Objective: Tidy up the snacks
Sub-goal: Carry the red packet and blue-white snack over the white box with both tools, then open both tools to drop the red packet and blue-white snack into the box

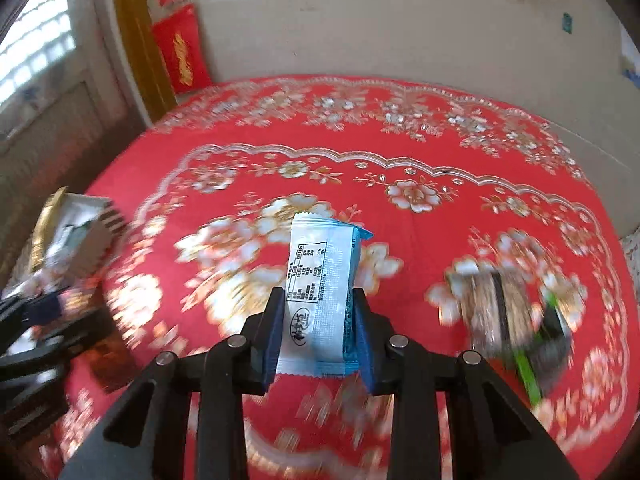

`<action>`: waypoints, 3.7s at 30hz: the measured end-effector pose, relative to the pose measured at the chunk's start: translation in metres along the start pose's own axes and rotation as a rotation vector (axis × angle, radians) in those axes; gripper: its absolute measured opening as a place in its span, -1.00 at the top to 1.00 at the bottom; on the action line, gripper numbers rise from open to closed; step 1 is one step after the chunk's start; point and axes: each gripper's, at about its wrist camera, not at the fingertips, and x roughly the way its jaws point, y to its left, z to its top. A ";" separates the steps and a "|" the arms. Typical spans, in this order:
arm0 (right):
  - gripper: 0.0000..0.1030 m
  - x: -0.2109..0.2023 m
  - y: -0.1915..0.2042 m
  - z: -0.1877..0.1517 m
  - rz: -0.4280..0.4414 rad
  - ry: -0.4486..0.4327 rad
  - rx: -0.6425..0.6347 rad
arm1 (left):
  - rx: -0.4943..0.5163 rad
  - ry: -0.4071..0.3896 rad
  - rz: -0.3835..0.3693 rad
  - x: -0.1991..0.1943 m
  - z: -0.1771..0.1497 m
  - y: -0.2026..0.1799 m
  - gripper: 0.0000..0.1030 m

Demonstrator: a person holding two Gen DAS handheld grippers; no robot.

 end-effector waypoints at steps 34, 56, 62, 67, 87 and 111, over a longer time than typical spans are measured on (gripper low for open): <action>0.38 -0.083 0.070 -0.056 0.084 -0.145 -0.043 | 0.035 -0.157 0.063 -0.082 -0.051 0.009 0.05; 0.38 -0.072 0.151 -0.022 0.155 -0.144 -0.198 | -0.057 -0.181 0.161 -0.101 -0.033 0.095 0.06; 0.38 -0.062 0.182 -0.014 0.208 -0.126 -0.238 | -0.084 -0.173 0.201 -0.102 -0.029 0.129 0.06; 0.38 -0.052 0.206 -0.010 0.228 -0.109 -0.272 | -0.112 -0.136 0.228 -0.091 -0.029 0.159 0.06; 0.38 -0.001 0.257 -0.019 0.268 0.012 -0.330 | -0.201 -0.035 0.266 -0.050 -0.033 0.224 0.07; 0.11 0.003 0.263 -0.033 0.305 0.036 -0.345 | -0.191 -0.040 0.294 -0.046 -0.037 0.224 -0.09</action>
